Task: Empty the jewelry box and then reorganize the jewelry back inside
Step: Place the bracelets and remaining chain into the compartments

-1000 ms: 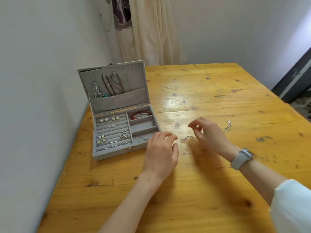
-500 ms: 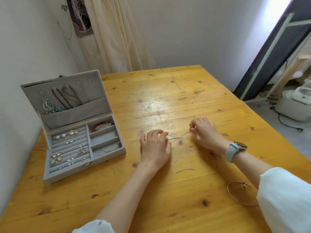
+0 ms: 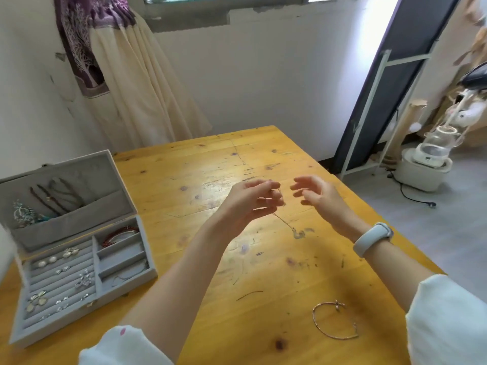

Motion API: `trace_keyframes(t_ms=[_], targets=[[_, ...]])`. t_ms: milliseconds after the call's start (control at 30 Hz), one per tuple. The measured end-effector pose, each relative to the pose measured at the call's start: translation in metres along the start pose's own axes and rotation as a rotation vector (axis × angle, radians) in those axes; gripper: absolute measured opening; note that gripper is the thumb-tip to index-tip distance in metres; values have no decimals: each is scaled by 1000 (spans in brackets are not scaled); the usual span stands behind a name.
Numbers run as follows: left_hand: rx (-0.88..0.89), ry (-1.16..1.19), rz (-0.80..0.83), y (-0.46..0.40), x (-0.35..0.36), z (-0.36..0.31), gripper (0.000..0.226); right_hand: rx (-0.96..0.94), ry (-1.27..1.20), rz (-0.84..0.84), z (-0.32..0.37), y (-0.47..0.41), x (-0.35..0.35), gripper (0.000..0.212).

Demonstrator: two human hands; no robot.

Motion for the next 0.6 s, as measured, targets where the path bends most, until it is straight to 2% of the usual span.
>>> trace_keyframes(t_ms=[100, 167, 233, 333, 400, 600], targets=[[-61, 204, -12, -8, 4, -10, 14, 127, -237, 235, -28, 16, 40, 47], [-66, 220, -41, -13, 4, -16, 13, 174, -479, 338, -27, 22, 64, 52], [-59, 212, -66, -15, 4, -23, 15, 209, -662, 435, -20, 24, 82, 41], [-61, 291, -124, -17, -3, -28, 14, 200, -713, 520, -15, 26, 92, 15], [-53, 362, -180, -18, -13, -30, 12, 203, -707, 482, -21, 23, 86, 15], [-129, 623, -375, -27, -48, -7, 10, 261, -427, 124, -63, 0, 13, 22]])
Point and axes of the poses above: each hand's wrist, its own y-axis away from the middle knuckle, its own x-axis out of the palm, z = x × y, the point moved 7 cm from there along -y, towards the middle knuckle, and after that the axes turned 1 degree about x, right-handed, at the moved point
